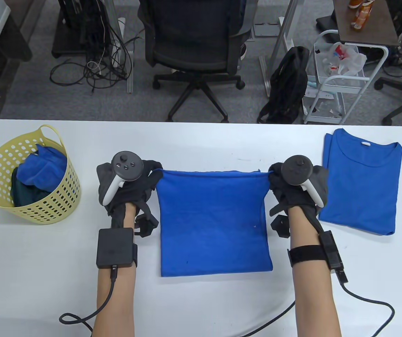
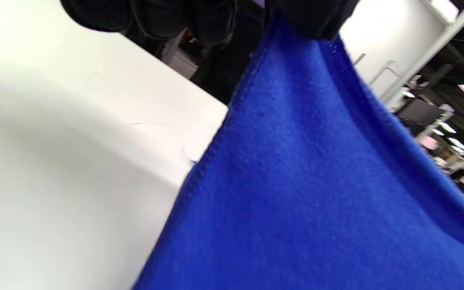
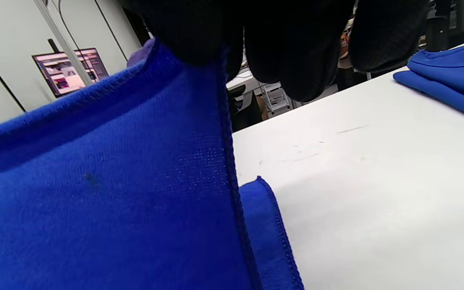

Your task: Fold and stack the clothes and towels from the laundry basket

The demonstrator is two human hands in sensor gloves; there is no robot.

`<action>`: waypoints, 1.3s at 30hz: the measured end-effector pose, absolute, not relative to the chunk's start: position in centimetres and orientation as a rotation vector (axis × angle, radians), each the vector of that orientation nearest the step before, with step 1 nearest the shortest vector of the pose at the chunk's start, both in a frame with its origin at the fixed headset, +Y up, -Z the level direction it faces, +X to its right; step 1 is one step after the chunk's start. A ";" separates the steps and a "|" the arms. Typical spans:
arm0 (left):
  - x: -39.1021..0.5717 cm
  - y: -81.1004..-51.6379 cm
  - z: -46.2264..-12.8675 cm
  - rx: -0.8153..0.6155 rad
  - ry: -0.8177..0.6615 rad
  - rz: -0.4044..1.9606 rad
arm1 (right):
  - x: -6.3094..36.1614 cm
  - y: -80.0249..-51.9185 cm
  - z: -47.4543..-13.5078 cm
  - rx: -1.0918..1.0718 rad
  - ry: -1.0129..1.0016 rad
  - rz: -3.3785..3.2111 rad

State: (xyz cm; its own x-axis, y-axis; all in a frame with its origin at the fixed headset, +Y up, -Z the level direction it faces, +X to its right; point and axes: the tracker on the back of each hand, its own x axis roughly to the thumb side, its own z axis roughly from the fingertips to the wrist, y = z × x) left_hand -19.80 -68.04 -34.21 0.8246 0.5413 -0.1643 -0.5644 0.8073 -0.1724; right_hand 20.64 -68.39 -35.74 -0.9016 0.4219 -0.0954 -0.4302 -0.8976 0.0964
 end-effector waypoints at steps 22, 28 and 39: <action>-18.4 -72.7 -39.7 -0.256 0.215 0.538 | 20.6 -71.1 -38.9 -0.217 0.094 2.599; -18.0 -73.7 -40.5 -0.457 0.244 0.398 | 19.6 -71.7 -39.2 -0.210 0.135 2.645; -15.7 -72.0 -28.1 -0.260 -0.356 0.218 | 19.7 -70.5 -26.9 0.681 0.349 2.669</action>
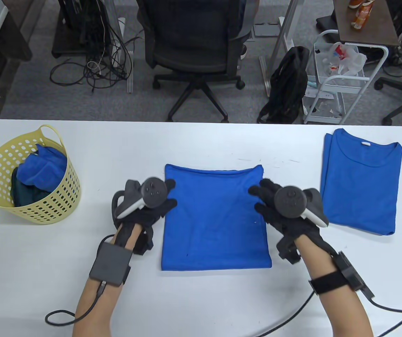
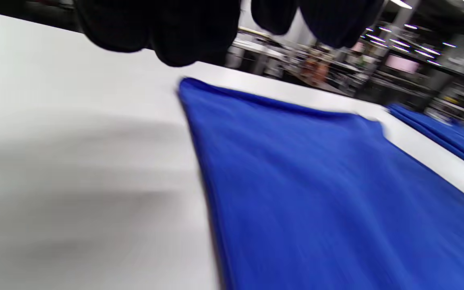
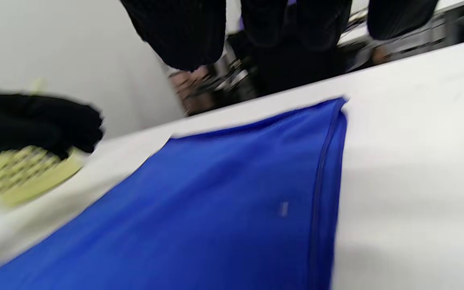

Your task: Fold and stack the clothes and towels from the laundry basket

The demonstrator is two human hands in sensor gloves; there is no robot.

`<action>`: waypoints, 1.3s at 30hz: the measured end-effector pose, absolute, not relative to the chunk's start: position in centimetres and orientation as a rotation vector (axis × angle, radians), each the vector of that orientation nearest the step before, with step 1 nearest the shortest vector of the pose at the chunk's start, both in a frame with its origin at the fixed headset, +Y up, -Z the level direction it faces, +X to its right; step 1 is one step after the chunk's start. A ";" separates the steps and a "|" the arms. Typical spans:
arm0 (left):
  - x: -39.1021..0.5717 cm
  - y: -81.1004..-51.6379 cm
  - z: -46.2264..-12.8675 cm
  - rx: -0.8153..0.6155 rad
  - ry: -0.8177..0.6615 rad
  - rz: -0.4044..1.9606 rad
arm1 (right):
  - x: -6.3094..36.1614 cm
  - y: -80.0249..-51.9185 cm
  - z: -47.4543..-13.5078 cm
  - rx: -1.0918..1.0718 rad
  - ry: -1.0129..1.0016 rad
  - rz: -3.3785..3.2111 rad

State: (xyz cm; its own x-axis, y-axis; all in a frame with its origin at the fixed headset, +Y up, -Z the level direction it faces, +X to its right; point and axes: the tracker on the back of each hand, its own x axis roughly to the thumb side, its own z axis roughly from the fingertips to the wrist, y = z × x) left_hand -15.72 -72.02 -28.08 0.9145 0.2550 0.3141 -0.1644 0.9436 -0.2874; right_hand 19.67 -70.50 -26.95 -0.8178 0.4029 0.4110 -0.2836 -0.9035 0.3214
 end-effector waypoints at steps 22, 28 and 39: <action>-14.2 -78.1 -16.5 -0.276 -0.436 -0.137 | 21.3 -77.5 -17.7 0.750 0.417 2.913; -14.2 -78.2 -16.3 -0.222 -0.441 -0.135 | 20.9 -77.8 -17.3 0.788 0.253 2.991; -14.2 -78.3 -16.5 -0.194 -0.395 -0.079 | 20.9 -77.8 -17.3 0.783 0.101 3.000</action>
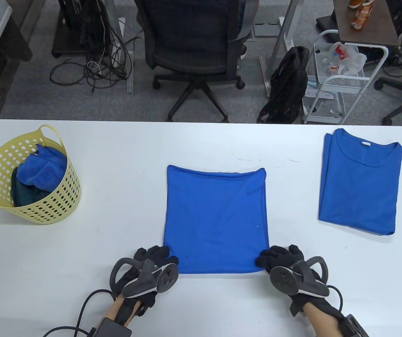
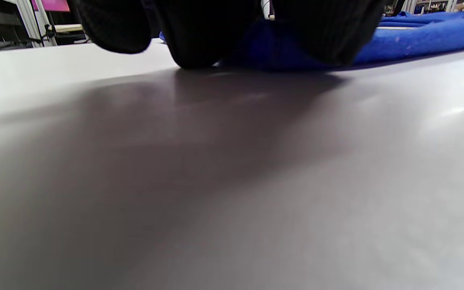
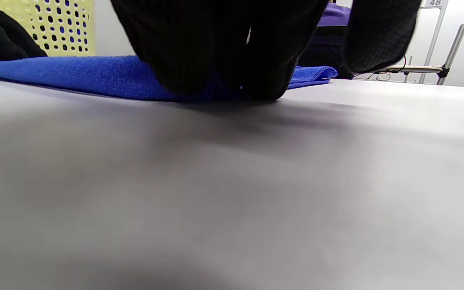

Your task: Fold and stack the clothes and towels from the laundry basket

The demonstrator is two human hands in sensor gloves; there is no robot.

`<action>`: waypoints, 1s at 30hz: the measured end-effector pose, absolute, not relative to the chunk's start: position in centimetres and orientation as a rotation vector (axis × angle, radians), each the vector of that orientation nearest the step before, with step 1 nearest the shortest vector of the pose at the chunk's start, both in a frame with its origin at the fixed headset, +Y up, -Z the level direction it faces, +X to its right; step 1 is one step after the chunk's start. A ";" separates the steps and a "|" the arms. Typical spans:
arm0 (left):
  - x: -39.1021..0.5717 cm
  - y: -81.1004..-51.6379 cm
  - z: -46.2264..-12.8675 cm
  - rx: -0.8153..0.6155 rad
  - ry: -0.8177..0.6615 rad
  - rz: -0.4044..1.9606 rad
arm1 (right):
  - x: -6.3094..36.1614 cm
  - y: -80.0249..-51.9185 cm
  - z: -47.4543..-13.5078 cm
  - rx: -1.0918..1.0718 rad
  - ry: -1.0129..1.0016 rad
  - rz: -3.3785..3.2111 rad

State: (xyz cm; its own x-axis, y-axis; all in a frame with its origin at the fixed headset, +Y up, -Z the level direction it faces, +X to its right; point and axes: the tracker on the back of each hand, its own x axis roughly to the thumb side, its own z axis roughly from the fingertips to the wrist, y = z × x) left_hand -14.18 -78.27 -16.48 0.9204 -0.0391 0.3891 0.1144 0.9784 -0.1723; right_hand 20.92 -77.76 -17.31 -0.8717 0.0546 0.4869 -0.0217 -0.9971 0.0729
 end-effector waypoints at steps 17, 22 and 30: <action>-16.2 -78.7 -17.0 -0.286 -0.336 0.152 | 21.2 -77.6 -17.3 0.752 0.226 3.063; -16.7 -78.7 -17.0 -0.281 -0.334 0.178 | 22.3 -77.4 -17.9 0.674 0.332 2.902; -18.6 -78.4 -17.3 -0.229 -0.287 0.347 | 24.7 -76.7 -18.0 0.557 0.202 2.723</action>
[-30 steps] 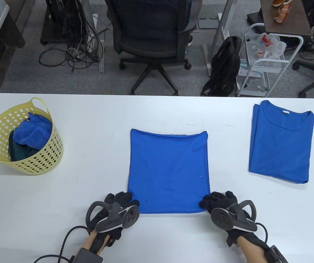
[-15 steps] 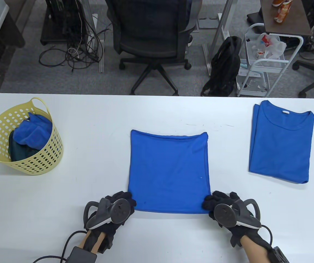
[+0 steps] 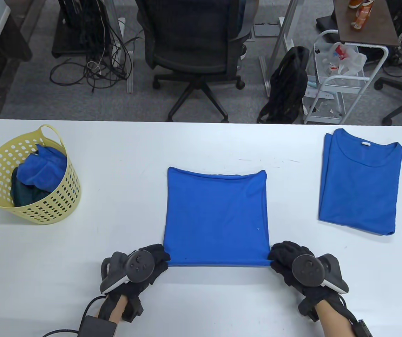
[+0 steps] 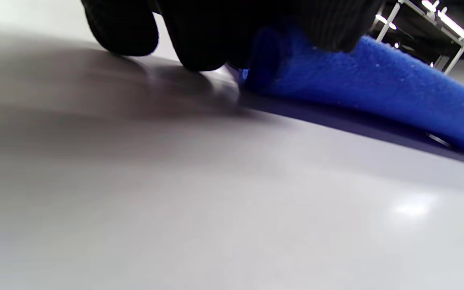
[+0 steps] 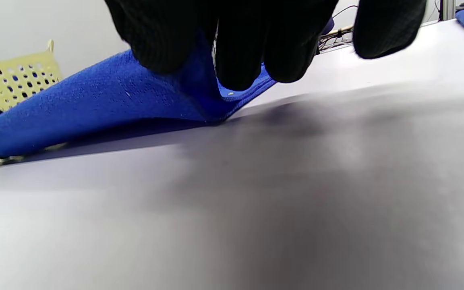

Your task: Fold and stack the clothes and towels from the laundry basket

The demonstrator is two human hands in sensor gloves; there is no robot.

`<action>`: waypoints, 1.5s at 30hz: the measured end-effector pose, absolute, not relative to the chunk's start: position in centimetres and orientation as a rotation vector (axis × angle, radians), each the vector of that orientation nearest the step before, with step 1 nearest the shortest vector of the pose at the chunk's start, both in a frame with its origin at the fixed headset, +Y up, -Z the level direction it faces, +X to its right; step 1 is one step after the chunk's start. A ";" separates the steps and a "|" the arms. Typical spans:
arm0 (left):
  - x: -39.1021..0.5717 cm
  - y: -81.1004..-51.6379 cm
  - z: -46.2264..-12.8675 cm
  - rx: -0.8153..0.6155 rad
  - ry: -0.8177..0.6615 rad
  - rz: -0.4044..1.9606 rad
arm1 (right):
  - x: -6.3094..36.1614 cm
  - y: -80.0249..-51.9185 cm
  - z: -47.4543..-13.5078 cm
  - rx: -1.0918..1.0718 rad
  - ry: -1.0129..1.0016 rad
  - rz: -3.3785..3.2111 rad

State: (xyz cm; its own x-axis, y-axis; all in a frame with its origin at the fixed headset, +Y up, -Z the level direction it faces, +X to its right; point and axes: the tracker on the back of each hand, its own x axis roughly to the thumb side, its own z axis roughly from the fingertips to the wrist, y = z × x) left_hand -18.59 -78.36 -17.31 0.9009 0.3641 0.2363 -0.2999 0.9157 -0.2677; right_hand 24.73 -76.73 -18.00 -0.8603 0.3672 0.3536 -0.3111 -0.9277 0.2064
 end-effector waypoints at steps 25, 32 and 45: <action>-17.5 -69.2 -21.6 -0.421 -0.239 0.328 | 21.8 -67.6 -22.1 0.523 0.532 2.822; -14.8 -74.6 -28.3 -0.408 -0.085 0.118 | 17.4 -73.2 -28.6 0.369 0.553 3.260; -17.5 -73.8 -23.4 -0.086 -0.136 0.166 | 21.8 -74.2 -26.6 -0.302 0.684 2.692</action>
State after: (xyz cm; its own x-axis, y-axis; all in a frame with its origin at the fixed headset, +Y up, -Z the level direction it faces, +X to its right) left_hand -17.50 -73.76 -23.43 0.9772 0.1699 0.1272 -0.1583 0.9827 -0.0963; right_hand 21.82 -74.23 -26.61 -0.9175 0.2770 -0.2854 -0.3796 -0.8241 0.4205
